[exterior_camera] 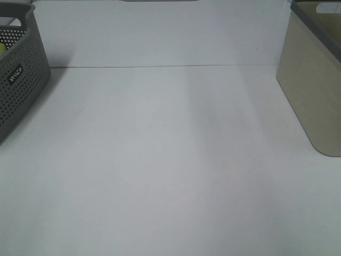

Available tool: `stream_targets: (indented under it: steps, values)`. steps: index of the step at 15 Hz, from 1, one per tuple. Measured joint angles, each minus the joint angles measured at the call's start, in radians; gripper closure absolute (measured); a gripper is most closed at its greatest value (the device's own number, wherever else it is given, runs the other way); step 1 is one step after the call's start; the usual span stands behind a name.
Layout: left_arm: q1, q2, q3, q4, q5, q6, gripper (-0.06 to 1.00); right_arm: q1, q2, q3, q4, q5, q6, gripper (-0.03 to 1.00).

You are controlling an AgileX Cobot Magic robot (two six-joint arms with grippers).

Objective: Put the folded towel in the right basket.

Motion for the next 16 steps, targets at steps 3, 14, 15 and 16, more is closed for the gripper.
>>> stream_targets:
  steps: [3,14,15,16]
  values:
    - [0.0,0.0,0.0,0.0,0.0,0.0,-0.05,0.025,-0.18,0.185,-0.009,-0.002,0.01,0.11]
    - [0.0,0.0,0.0,0.0,0.0,0.0,-0.05,0.025,-1.533,1.518,0.042,-0.128,0.027,0.11]
    - [0.0,0.0,0.0,0.0,0.0,0.0,-0.05,0.025,-1.622,1.579,0.042,-0.128,0.027,0.11]
    - [0.0,0.0,0.0,0.0,0.0,0.0,-0.05,0.025,-1.694,1.625,0.042,-0.128,0.027,0.11]
